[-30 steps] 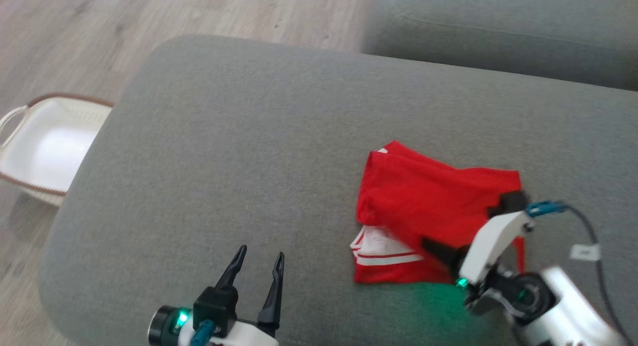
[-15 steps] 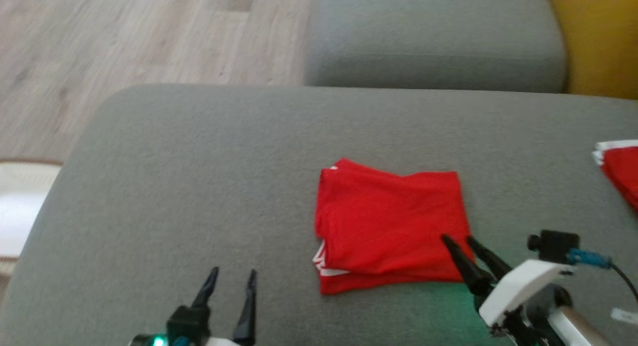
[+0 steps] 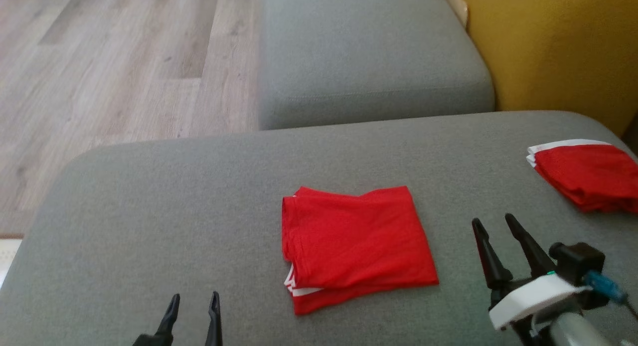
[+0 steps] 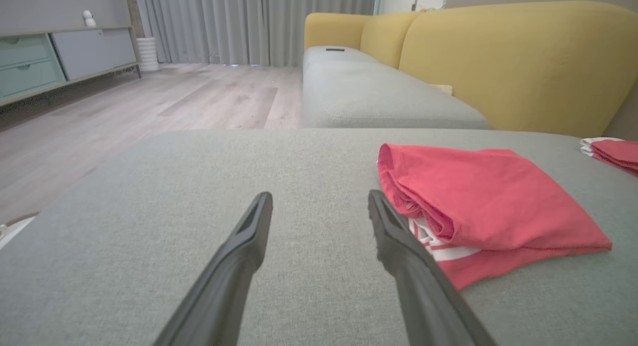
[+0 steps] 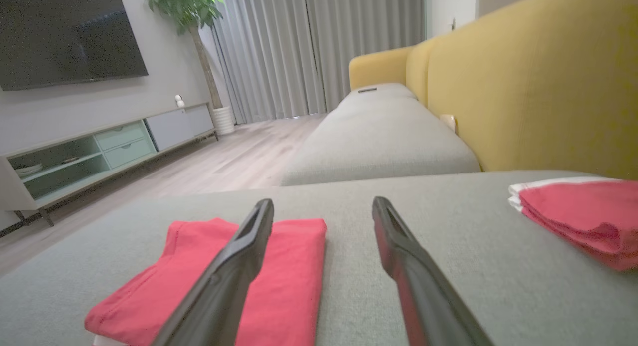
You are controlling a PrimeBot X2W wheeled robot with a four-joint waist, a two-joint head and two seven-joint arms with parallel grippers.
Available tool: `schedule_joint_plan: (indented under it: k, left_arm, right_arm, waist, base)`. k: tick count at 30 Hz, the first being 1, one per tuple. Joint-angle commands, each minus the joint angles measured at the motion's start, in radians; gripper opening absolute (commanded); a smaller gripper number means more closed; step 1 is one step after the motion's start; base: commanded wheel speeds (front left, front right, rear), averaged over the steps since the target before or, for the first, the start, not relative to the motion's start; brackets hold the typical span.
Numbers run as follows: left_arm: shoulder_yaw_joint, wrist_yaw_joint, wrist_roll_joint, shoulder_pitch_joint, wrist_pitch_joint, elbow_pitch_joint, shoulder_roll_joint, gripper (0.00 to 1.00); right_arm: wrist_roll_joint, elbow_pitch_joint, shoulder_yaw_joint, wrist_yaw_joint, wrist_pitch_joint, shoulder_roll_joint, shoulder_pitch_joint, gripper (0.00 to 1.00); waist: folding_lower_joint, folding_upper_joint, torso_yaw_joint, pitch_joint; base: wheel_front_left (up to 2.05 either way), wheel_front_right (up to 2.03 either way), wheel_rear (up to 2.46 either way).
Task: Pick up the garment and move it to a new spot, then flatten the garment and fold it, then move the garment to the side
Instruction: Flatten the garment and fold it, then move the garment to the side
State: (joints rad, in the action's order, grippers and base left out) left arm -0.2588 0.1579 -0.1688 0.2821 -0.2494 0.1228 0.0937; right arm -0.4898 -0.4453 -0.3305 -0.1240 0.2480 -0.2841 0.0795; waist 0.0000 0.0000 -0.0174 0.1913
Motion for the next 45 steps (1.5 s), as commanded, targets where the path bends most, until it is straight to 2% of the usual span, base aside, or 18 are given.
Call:
schedule_joint_plan:
  k: [1,5,10,45]
  left_arm:
    - [0.045,0.001,0.013,-0.033,-0.012,-0.051,-0.006,1.0]
    - [0.062,0.007,0.046,0.005,-0.012,-0.094,-0.015,1.0]
    - [0.072,0.009,0.087,0.039,-0.012,-0.117,-0.022,1.0]
    - [0.107,-0.019,0.133,0.063,-0.012,-0.106,-0.037,1.0]
  right_arm:
    - [0.052,0.063,0.019,-0.007,0.013,0.013,-0.018,1.0]
    - [0.18,0.155,0.098,-0.007,0.013,0.084,-0.13,1.0]
    - [0.265,0.179,0.108,-0.007,0.014,0.126,-0.215,1.0]
    - [0.312,0.209,0.119,-0.007,0.014,0.155,-0.247,1.0]
  waist:
    - [0.0,0.0,0.011,0.015]
    - [0.0,0.0,0.012,0.035]
    - [0.0,0.0,0.005,0.049]
    - [0.0,0.0,-0.019,0.042]
  base:
    - [0.0,0.0,0.0]
    - [0.0,0.0,0.0]
    - [0.0,0.0,0.0]
    - [0.0,0.0,0.0]
